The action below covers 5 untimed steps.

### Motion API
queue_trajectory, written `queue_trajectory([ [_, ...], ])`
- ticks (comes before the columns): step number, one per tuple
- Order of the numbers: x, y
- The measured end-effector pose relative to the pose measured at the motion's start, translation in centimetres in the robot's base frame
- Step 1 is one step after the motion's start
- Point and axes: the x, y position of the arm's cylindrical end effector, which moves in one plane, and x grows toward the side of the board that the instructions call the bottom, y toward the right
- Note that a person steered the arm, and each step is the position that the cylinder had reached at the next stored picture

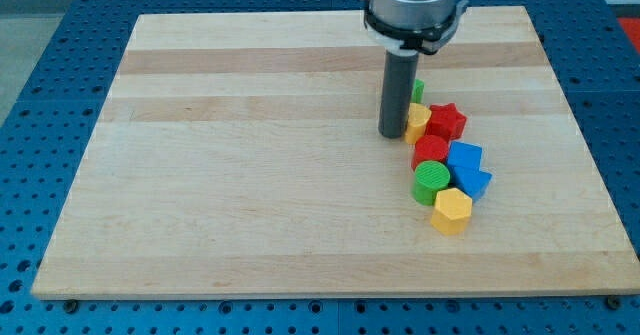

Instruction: Move the green star and the yellow heart towards up

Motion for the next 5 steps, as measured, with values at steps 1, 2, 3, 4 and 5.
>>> queue_trajectory([
  [1, -0.2, 0.1],
  [2, 5.0, -1.7],
  [3, 7.7, -1.0],
  [4, 6.6, 1.4],
  [5, 3.0, 2.9],
])
